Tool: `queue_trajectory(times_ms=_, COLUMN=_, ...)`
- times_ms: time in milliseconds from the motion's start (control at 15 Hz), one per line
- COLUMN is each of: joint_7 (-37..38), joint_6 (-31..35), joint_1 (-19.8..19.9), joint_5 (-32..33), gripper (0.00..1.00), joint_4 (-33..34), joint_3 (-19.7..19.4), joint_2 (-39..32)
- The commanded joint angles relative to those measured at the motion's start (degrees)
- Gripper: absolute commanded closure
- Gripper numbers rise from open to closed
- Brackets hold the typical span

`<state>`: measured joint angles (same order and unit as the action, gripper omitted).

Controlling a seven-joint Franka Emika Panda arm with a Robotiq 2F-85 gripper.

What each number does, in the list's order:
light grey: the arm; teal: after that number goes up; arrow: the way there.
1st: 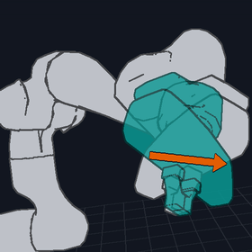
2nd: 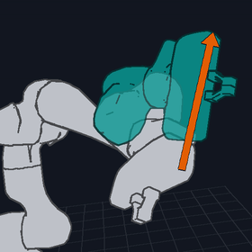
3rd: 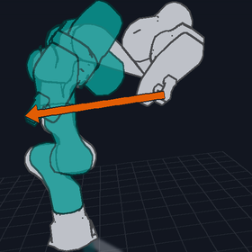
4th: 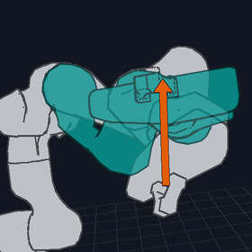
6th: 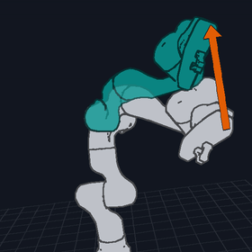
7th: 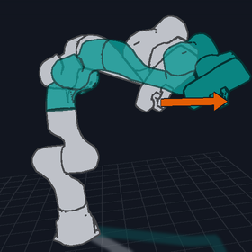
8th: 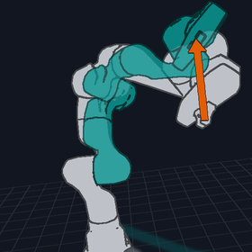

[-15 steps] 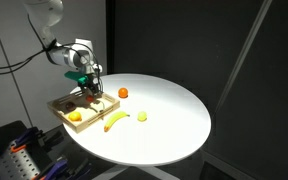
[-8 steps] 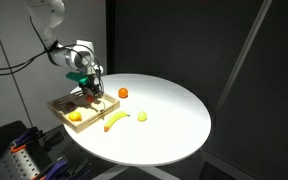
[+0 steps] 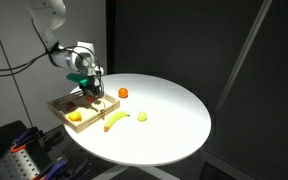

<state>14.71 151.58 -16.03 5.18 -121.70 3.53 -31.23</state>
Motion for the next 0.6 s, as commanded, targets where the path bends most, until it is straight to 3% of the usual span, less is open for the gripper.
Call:
queue_trajectory(times_ms=0, joint_7=0.18, joint_6=0.17, joint_1=-1.08, joint_5=1.07, gripper=0.00, joint_4=1.34, joint_3=-1.16, joint_2=-0.99)
queue_trajectory(times_ms=200, joint_7=0.00, joint_6=0.06, joint_1=-1.17, joint_5=1.01, gripper=0.00, joint_4=1.49, joint_3=-1.25, joint_2=-1.18)
queue_trajectory(times_ms=267, joint_7=-0.13, joint_6=0.03, joint_1=-1.17, joint_5=0.98, gripper=0.19, joint_4=1.53, joint_3=-1.22, joint_2=-1.23)
queue_trajectory(times_ms=533, joint_7=-0.33, joint_6=0.01, joint_1=-1.22, joint_5=1.00, gripper=0.51, joint_4=1.62, joint_3=-1.21, joint_2=-1.37)
